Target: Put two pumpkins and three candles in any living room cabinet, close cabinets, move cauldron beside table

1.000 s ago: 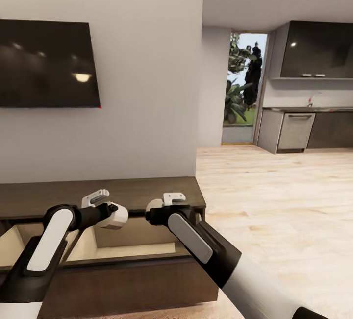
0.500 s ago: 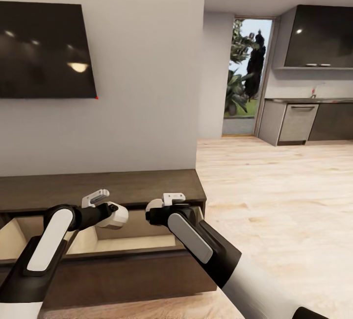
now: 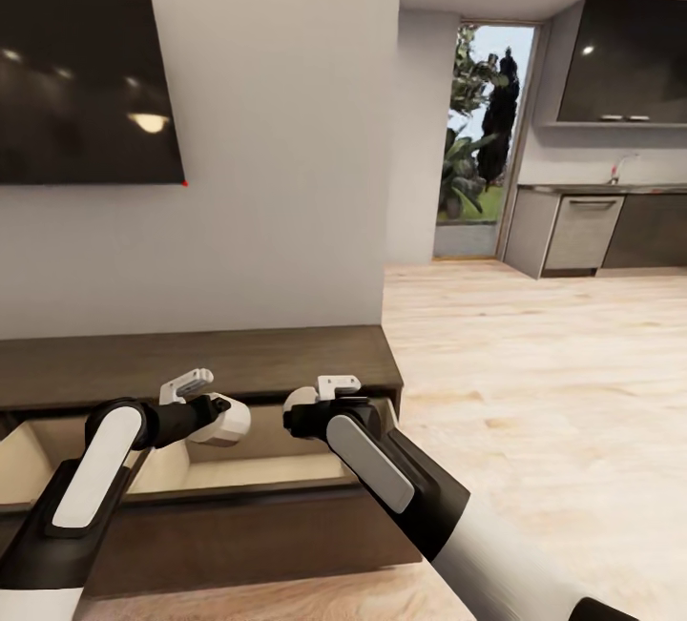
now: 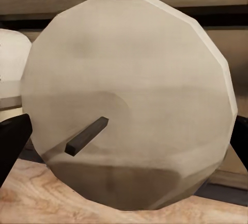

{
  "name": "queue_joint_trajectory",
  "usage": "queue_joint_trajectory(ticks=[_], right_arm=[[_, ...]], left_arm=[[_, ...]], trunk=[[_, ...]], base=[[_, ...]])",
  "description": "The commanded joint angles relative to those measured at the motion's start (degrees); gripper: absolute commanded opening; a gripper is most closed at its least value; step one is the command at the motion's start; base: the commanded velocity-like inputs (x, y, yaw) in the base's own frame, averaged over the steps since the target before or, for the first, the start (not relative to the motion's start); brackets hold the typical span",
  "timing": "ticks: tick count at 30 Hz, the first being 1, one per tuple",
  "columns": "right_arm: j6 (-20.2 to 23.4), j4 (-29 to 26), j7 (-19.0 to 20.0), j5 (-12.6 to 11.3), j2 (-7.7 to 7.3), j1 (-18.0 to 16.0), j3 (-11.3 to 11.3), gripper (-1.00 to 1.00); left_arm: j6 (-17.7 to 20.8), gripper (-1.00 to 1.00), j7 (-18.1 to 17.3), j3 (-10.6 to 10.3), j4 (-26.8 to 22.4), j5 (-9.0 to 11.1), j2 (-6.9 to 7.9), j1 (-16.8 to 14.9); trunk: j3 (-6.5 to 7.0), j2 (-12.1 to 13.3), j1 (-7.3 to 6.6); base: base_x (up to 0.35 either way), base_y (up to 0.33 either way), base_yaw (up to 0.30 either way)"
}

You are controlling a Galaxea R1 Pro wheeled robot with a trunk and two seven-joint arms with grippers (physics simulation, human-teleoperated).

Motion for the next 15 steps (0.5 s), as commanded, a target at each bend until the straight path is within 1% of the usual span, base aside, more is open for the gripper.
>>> queue_joint_trajectory(ticks=[1, 10, 15], right_arm=[[0.0, -0.1, -0.5, -0.4, 0.00, -0.1, 0.1, -1.00], [0.1, -0.3, -0.4, -0.2, 0.00, -0.1, 0.2, -1.00], [0.1, -0.3, -0.2, -0.3, 0.00, -0.1, 0.1, -1.00]], left_arm=[[0.1, -1.00, 0.6, -0.1, 0.0, 0.5, 0.05, 0.0], [0.1, -1.00, 0.6, -0.1, 0.0, 0.6, 0.05, 0.0], [0.1, -1.00, 0.6, -0.1, 0.0, 0.6, 0.05, 0.0]], trunk=[[-0.08, 0.0, 0.01], [-0.11, 0.0, 0.01], [-0.11, 0.0, 0.01]], base=[[0.223, 0.064, 0.000], [0.137, 0.014, 0.000], [0.031, 0.000, 0.000]])
